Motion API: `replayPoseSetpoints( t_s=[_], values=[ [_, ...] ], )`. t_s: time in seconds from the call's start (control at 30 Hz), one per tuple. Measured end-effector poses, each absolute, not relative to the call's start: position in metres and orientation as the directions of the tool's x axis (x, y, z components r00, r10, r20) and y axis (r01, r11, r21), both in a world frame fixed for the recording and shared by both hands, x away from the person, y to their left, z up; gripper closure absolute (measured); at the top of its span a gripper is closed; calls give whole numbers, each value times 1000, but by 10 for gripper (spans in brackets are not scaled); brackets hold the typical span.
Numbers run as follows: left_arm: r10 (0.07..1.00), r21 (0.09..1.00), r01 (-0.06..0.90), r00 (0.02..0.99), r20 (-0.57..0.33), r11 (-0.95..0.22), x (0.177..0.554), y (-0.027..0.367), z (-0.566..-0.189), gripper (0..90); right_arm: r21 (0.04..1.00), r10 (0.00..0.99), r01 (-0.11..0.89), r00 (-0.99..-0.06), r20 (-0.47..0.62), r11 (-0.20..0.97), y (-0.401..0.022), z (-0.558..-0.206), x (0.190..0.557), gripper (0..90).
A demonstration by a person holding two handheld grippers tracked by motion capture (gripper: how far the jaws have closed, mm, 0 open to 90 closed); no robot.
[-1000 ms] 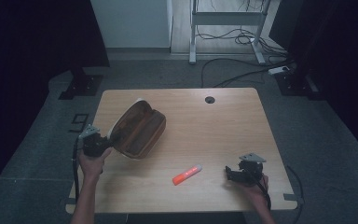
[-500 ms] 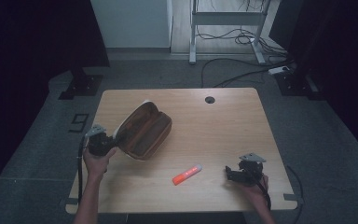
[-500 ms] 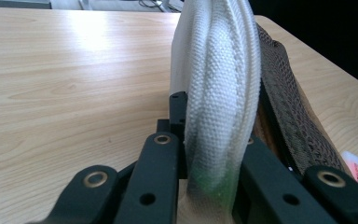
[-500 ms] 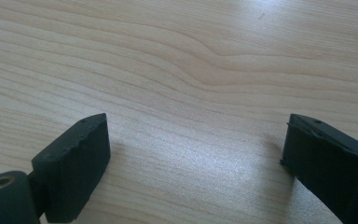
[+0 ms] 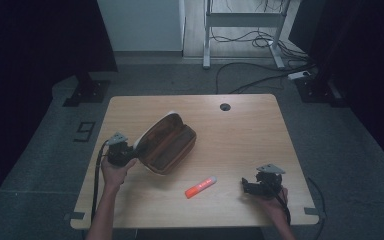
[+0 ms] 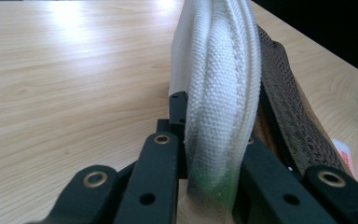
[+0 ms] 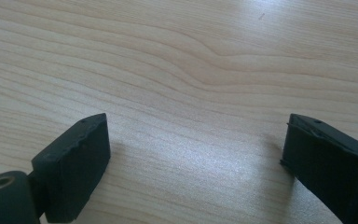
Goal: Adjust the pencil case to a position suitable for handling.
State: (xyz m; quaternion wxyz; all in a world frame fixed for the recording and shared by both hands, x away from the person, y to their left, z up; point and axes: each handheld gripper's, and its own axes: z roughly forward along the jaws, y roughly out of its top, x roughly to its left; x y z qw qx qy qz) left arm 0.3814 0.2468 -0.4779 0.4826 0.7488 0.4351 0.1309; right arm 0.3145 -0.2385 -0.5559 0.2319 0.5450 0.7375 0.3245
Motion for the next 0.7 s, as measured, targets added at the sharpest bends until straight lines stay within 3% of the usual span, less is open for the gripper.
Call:
replayPoseSetpoints(
  t_s=[0.57, 0.7],
  values=[
    [756, 821, 535, 617, -220, -197, 394, 232, -498, 830, 732, 955, 653, -298, 12, 194, -238, -556, 314, 71],
    [770, 823, 535, 602, -210, -194, 394, 234, -502, 778, 731, 955, 654, -298, 12, 195, -239, -556, 314, 71]
  ],
)
